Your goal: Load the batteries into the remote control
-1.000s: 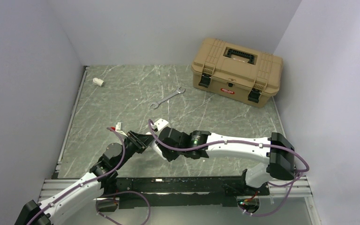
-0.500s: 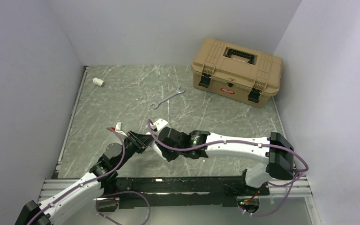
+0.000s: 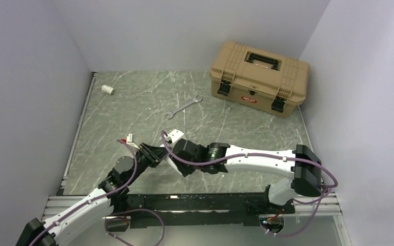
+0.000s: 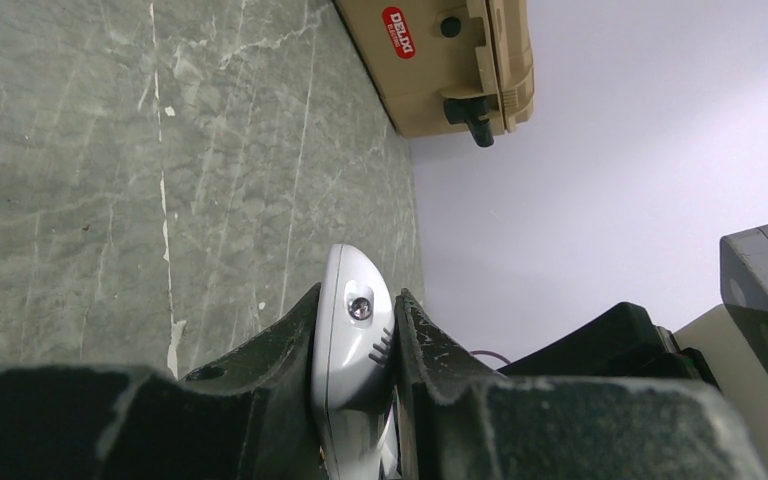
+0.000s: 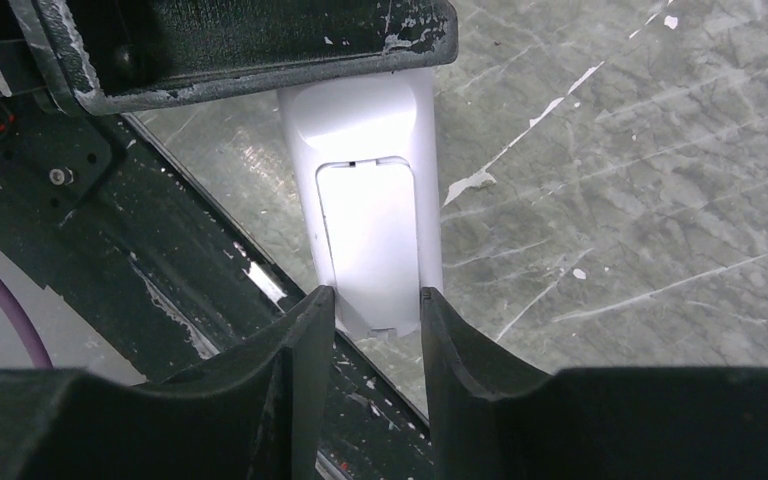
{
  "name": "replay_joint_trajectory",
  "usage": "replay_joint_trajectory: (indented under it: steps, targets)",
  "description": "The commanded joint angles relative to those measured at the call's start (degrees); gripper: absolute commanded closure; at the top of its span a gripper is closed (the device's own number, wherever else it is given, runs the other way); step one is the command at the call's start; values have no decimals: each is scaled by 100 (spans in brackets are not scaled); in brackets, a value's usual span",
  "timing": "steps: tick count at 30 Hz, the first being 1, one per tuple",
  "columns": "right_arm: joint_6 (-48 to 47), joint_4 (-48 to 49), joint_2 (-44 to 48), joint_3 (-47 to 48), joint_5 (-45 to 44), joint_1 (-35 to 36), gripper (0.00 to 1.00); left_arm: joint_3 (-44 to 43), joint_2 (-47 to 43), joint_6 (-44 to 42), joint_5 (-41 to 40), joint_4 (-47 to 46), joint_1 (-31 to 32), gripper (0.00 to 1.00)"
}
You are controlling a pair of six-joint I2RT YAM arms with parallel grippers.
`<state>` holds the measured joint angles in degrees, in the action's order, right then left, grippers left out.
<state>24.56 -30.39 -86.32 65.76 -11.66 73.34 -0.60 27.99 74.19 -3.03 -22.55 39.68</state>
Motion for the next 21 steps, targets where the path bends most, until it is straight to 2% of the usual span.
replay_joint_trajectory:
  steps: [1, 11, 21]
  targets:
    - [-74, -69, 16, 245, -170, 36, 60, 249, -19, 192, 47, -516, 16, 100]
    - [-50, -24, 28, 269, -116, 37, 57, 274, 4, 217, 62, -564, 15, 100]
    - [-39, -65, 82, 280, -179, 32, 50, 290, 19, 227, 66, -591, 22, 100]
